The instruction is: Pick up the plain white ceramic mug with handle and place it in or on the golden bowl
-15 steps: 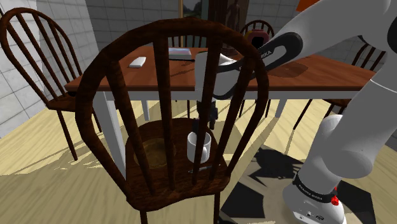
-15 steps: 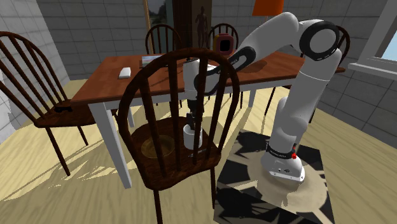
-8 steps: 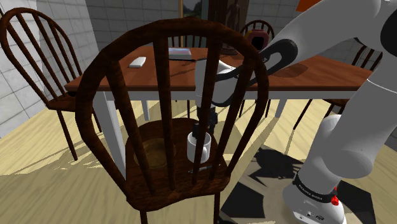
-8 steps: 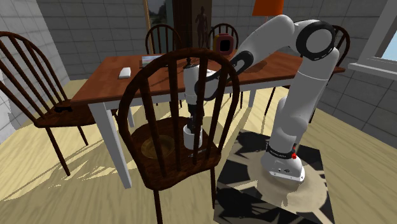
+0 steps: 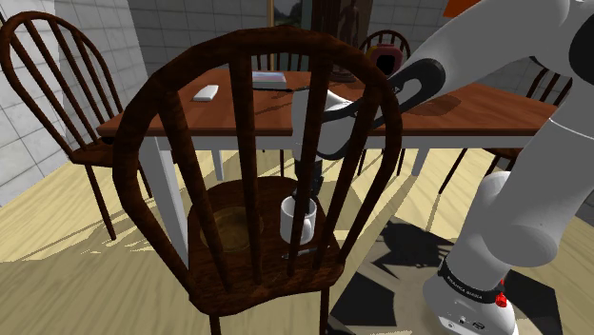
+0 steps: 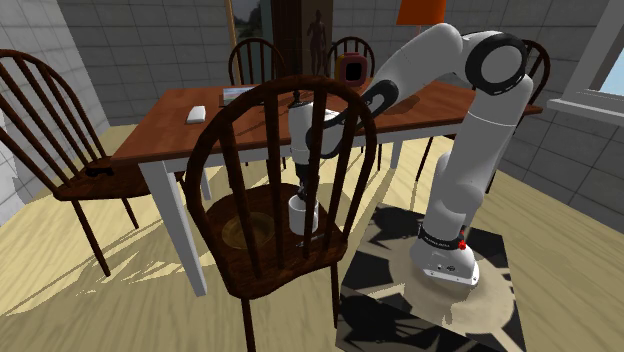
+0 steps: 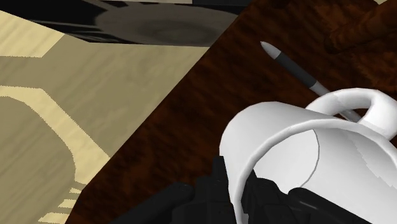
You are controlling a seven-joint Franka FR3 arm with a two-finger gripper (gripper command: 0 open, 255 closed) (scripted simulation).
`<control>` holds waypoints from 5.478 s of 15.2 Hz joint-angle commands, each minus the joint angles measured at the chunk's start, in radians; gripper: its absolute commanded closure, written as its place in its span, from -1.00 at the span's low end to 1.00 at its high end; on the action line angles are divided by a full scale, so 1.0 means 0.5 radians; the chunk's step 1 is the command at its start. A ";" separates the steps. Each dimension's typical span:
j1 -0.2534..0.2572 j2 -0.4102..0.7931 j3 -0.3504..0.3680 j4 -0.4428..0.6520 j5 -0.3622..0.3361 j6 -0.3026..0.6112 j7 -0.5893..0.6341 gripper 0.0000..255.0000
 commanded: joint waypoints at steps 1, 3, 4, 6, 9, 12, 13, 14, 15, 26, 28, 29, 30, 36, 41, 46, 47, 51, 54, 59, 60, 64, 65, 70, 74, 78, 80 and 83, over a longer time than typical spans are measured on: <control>0.000 0.000 0.000 0.000 0.000 0.000 0.000 1.00; 0.000 0.000 0.000 0.000 0.000 0.000 0.000 1.00; 0.000 0.000 0.000 0.000 0.000 0.000 0.000 1.00; 0.000 0.000 0.000 0.000 0.000 0.000 0.000 1.00; 0.000 -0.051 -0.003 0.036 0.002 -0.088 0.000 1.00; -0.001 -0.097 -0.006 0.077 0.004 -0.174 0.001 1.00; -0.001 -0.112 -0.007 0.091 0.004 -0.203 0.001 1.00; -0.001 -0.126 -0.008 0.106 0.004 -0.232 0.001 1.00; -0.001 -0.139 -0.009 0.121 0.005 -0.261 0.002 1.00; -0.003 -0.256 -0.022 0.315 0.003 -0.571 0.008 1.00; -0.004 -0.271 -0.024 0.356 0.003 -0.626 0.010 1.00; -0.004 -0.277 -0.025 0.376 0.002 -0.653 0.011 1.00; 0.007 -0.214 -0.003 0.448 0.002 -0.659 0.045 1.00; 0.072 0.179 0.113 0.921 -0.036 -0.731 0.256 1.00; 0.146 0.536 0.183 1.394 -0.109 -0.846 0.428 1.00; 0.185 0.691 0.200 1.530 -0.145 -0.829 0.488 1.00; 0.185 0.695 0.199 1.508 -0.146 -0.803 0.487 1.00; 0.186 0.713 0.198 1.424 -0.150 -0.702 0.485 1.00; 0.186 0.732 0.197 1.367 -0.154 -0.626 0.485 1.00; 0.189 0.770 0.194 1.282 -0.163 -0.503 0.485 1.00; 0.189 0.779 0.194 1.266 -0.165 -0.479 0.485 1.00; 0.190 0.785 0.193 1.256 -0.166 -0.462 0.485 1.00; 0.190 0.785 0.193 1.256 -0.166 -0.462 0.485 1.00; 0.189 0.785 0.193 1.255 -0.166 -0.462 0.485 -1.00; 0.190 0.785 0.193 1.256 -0.166 -0.462 0.485 -1.00; 0.183 0.744 0.194 1.406 -0.157 -0.653 0.479 -1.00; 0.182 0.738 0.194 1.451 -0.156 -0.704 0.478 -1.00; 0.182 0.738 0.194 1.451 -0.156 -0.704 0.478 -1.00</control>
